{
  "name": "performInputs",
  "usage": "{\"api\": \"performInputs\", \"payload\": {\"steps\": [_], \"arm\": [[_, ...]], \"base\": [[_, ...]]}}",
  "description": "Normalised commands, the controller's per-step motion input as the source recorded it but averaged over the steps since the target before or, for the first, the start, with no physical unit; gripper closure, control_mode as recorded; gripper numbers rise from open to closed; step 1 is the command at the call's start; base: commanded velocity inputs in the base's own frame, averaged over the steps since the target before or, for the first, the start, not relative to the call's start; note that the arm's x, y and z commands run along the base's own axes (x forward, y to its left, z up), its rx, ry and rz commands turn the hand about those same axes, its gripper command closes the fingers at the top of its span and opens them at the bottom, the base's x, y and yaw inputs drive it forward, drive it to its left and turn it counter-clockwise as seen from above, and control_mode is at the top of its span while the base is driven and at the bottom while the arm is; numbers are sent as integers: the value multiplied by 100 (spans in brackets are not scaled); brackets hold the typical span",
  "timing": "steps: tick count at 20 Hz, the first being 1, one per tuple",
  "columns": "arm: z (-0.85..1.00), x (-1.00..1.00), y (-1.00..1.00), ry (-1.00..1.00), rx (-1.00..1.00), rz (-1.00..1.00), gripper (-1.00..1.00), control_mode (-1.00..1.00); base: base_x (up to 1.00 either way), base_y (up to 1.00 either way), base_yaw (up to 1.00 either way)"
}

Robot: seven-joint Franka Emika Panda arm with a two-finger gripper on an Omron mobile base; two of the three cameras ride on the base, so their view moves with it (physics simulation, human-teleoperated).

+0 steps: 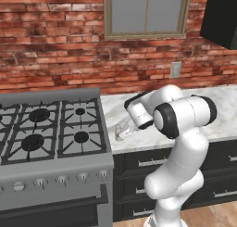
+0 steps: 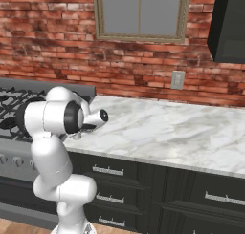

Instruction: Take 2 condiments from the cabinet and move them on the counter near the stove.Make sure the condiments are lined up with each other, next to each other.

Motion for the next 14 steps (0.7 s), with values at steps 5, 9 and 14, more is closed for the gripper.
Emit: {"api": "performInputs", "payload": {"steps": [5, 9, 14], "arm": [[-25, 21, 5, 0, 0, 0, 100, -100], [-19, 22, 3, -1, 0, 0, 100, -100], [-22, 10, 5, 0, 0, 0, 100, -100]], "base": [[0, 0, 0], [0, 0, 0], [0, 0, 0]]}}
